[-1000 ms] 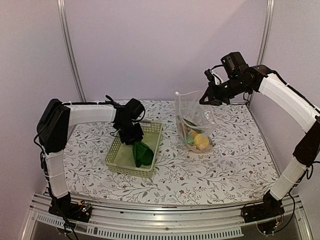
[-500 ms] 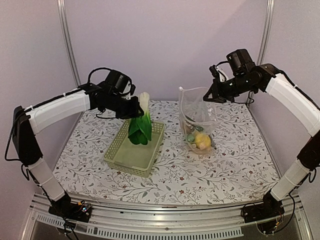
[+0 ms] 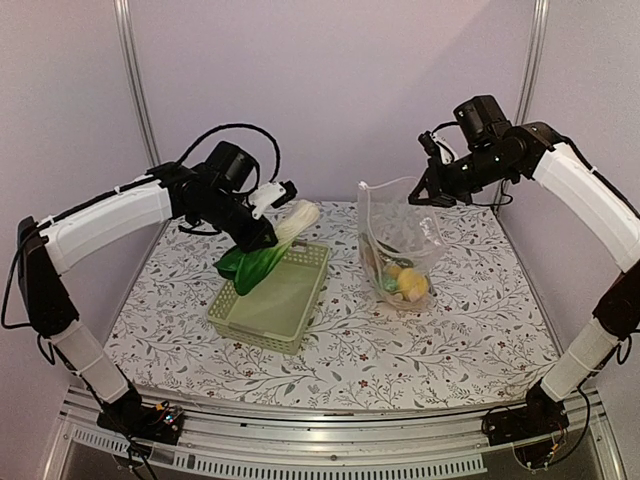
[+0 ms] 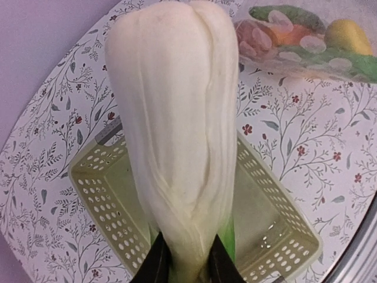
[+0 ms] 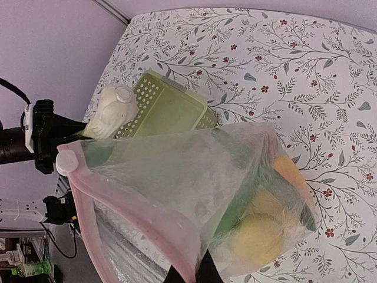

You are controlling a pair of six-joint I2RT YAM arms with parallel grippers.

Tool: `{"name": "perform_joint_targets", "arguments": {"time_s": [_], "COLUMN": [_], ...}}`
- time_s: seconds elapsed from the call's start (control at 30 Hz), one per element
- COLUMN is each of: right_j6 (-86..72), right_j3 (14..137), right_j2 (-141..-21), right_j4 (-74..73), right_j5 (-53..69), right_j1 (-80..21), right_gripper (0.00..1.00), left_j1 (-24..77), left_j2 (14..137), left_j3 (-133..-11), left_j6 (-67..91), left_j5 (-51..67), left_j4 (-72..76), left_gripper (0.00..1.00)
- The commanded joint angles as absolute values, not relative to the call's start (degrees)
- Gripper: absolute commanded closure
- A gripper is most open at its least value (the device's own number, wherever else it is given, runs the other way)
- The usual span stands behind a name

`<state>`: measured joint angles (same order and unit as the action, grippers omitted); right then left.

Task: Place the food in the zip-top bag and seal the zipper
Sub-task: Place the fake vegetable in the bin.

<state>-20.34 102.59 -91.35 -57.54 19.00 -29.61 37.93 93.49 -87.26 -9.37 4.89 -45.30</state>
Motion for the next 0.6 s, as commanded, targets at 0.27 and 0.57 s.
{"name": "perform_joint_targets", "arguments": {"time_s": [0.27, 0.57], "right_j6": [-17.0, -18.98], "right_j3": [106.52, 105.23], "right_j2": [-91.87, -90.54], "right_j4": [-61.98, -60.23], "right_j5": [19.61, 19.74], "right_j1": [-29.14, -28.74], "right_gripper": [0.99, 0.99], "left_j1": [41.37, 42.87], "left_j2": [97.24, 103.69], "left_j3": [-76.08, -71.63], "left_j6": [-39.34, -44.37], "left_j5": [-7.65, -9.96], "left_j4": [-31.05, -14.94], "left_gripper": [0.82, 0.62]}}
